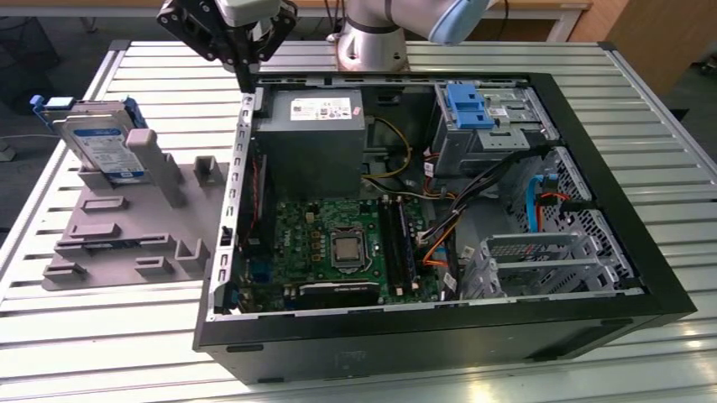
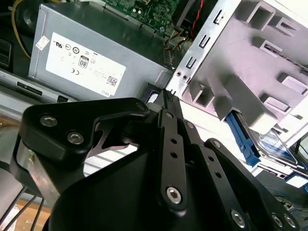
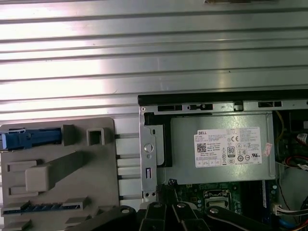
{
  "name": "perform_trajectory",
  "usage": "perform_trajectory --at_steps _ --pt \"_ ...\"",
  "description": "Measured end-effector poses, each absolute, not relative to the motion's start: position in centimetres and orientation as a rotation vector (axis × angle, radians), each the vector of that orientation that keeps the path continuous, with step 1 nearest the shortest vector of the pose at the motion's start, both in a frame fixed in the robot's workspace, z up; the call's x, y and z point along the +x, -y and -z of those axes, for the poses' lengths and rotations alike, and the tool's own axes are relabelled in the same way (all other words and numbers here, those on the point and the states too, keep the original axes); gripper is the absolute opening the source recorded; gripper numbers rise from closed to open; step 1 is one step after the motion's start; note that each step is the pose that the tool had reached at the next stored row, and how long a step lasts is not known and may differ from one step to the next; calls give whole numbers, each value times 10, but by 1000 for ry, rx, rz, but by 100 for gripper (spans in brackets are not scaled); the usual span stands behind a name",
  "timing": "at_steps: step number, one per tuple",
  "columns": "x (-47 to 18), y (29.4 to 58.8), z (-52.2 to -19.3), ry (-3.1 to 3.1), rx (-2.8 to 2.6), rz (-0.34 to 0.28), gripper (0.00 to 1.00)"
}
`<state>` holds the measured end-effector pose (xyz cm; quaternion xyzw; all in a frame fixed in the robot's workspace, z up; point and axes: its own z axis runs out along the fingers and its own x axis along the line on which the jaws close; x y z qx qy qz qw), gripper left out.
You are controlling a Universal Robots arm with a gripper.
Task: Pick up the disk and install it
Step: 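Reach for the disk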
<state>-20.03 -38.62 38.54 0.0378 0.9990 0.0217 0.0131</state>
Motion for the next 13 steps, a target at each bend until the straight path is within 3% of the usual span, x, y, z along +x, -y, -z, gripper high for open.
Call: perform_trajectory --at_steps 13 --pt "-221 381 -385 -3112 118 -68 11"
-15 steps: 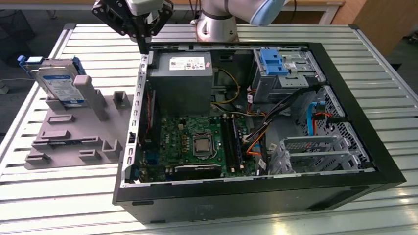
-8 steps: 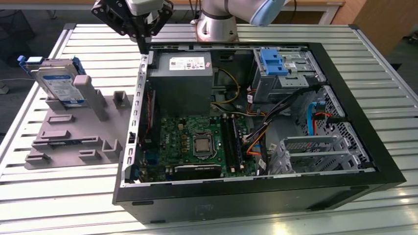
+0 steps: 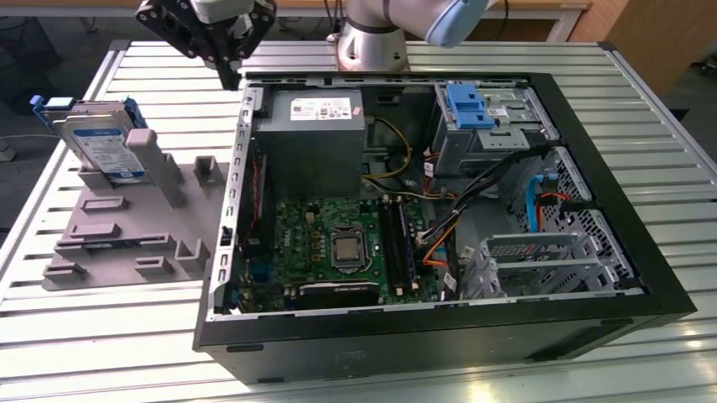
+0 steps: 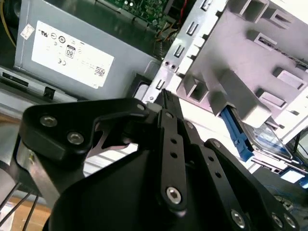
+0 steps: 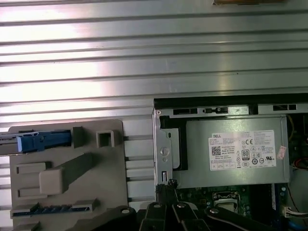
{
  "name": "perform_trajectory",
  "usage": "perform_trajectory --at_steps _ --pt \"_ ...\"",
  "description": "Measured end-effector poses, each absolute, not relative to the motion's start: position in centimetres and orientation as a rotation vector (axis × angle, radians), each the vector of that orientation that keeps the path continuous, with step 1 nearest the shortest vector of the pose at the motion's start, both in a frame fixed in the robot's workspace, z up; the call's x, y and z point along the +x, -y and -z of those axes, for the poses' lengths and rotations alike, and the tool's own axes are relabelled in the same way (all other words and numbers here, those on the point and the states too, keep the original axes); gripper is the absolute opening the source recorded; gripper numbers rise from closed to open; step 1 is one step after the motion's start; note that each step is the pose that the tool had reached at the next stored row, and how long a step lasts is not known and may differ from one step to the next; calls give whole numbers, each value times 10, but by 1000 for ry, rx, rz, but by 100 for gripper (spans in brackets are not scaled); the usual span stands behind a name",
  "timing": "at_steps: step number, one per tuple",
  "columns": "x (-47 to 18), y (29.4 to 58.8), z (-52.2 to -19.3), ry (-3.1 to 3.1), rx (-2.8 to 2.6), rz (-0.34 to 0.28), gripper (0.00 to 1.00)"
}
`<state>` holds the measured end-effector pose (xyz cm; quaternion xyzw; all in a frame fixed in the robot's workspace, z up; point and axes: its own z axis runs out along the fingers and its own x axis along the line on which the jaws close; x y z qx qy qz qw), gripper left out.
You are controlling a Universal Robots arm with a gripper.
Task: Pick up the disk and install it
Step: 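Reach for the disk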
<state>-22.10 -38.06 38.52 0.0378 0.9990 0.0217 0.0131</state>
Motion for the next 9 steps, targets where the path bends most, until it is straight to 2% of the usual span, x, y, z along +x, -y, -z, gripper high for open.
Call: perform_trajectory --at_steps 9 --pt "-259 367 -384 -3113 118 -68 11"
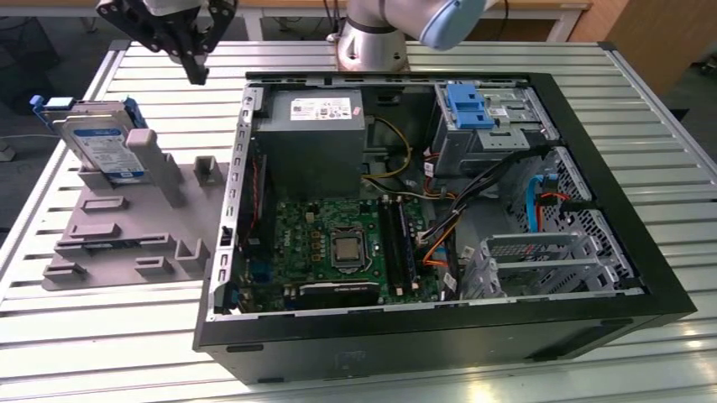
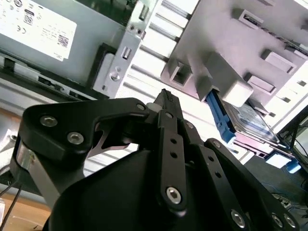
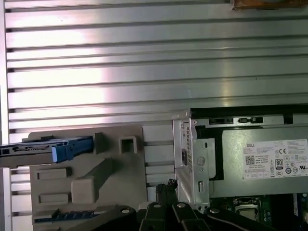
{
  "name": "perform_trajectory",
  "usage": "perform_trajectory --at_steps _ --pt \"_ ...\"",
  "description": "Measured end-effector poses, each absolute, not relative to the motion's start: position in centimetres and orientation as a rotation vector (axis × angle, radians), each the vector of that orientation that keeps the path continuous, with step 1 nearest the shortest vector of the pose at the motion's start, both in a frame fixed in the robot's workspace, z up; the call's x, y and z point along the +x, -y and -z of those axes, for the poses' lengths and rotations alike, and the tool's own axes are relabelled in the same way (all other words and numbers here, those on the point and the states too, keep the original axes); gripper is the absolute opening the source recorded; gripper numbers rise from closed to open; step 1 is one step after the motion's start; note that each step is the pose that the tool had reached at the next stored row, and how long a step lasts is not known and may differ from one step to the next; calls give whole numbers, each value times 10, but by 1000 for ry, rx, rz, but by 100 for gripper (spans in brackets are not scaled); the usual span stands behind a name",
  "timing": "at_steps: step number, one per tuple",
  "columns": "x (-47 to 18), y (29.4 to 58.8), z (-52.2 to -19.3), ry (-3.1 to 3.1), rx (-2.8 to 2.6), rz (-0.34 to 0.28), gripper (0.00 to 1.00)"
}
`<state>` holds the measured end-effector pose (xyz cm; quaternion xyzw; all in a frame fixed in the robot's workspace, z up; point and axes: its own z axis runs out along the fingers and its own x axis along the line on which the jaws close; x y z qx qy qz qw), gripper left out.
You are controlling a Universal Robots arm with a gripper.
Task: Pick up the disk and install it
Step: 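Reach for the disk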
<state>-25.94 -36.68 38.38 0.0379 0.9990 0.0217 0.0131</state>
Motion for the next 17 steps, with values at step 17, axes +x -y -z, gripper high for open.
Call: perform_trajectory --at_steps 17 --pt "-333 348 -375 -3113 118 -68 11"
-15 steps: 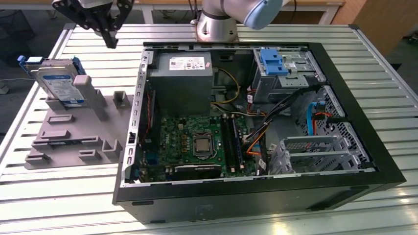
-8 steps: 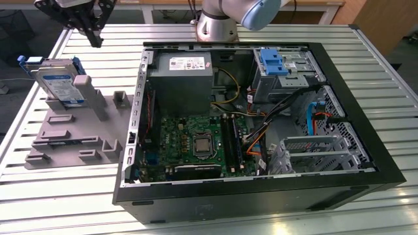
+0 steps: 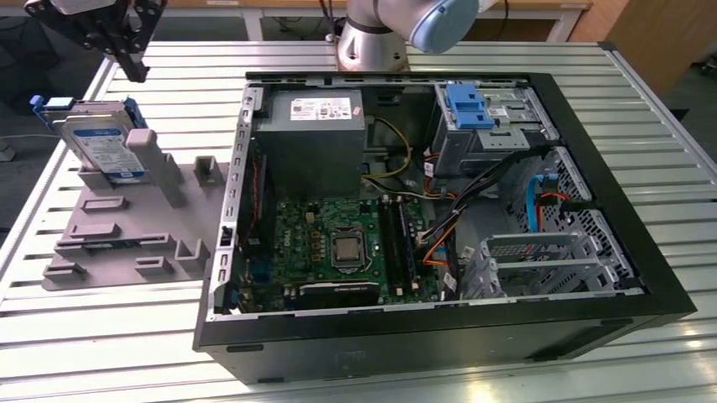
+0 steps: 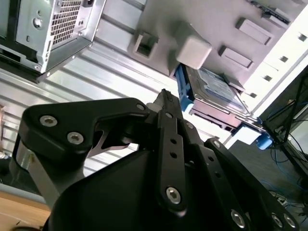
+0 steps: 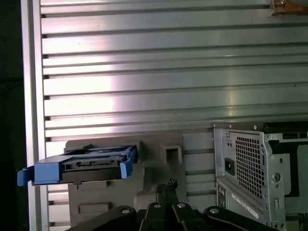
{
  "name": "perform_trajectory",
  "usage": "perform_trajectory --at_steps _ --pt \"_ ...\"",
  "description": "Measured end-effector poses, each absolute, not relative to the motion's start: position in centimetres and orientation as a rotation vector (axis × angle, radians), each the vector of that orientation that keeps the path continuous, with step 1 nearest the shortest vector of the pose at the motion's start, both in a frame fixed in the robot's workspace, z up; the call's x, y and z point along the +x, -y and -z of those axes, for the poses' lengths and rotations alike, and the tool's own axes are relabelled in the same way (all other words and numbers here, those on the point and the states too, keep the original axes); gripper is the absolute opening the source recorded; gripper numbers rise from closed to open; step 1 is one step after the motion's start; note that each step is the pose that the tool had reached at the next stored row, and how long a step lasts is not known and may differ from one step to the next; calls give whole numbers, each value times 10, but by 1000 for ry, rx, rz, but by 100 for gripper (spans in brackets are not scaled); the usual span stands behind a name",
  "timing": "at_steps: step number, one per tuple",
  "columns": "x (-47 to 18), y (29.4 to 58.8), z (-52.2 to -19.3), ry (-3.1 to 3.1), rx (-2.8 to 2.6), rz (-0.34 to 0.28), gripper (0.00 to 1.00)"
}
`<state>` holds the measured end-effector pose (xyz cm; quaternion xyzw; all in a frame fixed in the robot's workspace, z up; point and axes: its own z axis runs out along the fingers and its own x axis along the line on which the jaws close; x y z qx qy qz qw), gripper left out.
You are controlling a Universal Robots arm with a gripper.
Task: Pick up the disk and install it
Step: 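Reach for the disk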
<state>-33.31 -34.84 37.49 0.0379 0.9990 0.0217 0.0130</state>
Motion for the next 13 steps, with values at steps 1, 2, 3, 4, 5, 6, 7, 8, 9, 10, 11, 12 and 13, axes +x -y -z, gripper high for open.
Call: perform_trajectory --at_steps 1,2,3,4,5,6,7,8,9,10,11,12,13 --pt "-336 348 -375 -3112 118 -68 11" --pt "-340 348 -374 -3112 118 -68 11" --pt "-344 347 -374 -3112 118 -68 11" --pt "-348 347 -374 -3113 118 -68 11" --pt "-353 346 -374 -3112 118 -68 11" --pt "-357 345 -373 -3113 118 -68 11" --pt "-362 345 -373 -3113 118 -68 11" --pt "-366 344 -373 -3112 118 -68 11" --pt "-371 343 -372 -3112 118 -68 11" --pt "-375 342 -372 -3113 118 -68 11" --pt "-380 342 -371 -3113 118 -68 11" --pt "-385 341 -371 -3112 118 -68 11" --pt "-389 341 -370 -3112 118 -68 11"
